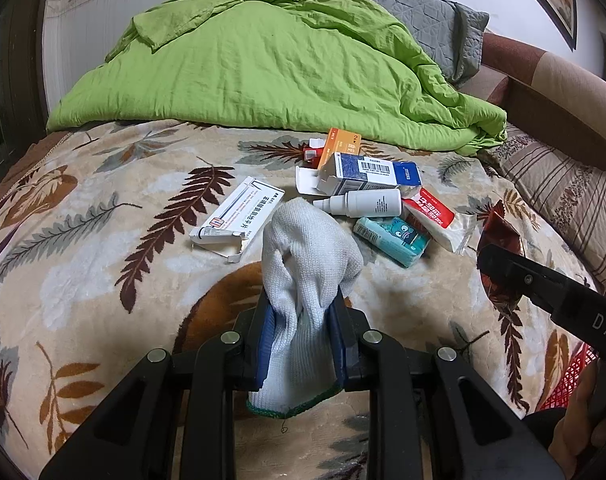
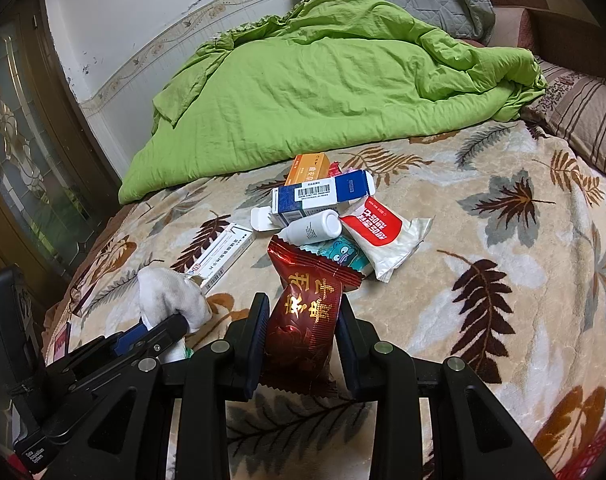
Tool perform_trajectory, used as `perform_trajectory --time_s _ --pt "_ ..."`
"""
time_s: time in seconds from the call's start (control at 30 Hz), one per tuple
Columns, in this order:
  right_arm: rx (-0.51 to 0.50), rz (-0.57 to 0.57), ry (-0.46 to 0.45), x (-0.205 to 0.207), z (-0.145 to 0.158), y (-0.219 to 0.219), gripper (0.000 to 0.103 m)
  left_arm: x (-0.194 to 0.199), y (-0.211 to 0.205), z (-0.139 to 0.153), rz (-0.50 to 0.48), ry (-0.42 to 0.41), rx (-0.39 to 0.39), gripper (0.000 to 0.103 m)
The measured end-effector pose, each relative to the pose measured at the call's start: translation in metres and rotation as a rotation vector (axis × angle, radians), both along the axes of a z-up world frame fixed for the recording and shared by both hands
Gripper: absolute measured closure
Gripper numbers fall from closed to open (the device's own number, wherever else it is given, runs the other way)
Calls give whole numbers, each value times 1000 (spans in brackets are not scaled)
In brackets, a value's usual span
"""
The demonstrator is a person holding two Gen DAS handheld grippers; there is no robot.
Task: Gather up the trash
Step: 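Lift the glove with the left tool while the right tool lifts the candy wrapper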
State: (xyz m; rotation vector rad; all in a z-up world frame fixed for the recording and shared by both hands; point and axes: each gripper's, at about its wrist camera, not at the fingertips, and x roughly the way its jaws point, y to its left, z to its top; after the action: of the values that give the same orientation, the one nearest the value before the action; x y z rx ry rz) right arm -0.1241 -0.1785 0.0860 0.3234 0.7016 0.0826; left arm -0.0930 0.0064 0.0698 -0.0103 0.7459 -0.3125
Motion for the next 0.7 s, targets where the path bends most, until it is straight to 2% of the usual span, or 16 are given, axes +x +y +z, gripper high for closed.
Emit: perform_trajectory --time_s 0.7 --pt "8 -1 4 -5 0 1 68 -4 -5 1 -2 -15 6 79"
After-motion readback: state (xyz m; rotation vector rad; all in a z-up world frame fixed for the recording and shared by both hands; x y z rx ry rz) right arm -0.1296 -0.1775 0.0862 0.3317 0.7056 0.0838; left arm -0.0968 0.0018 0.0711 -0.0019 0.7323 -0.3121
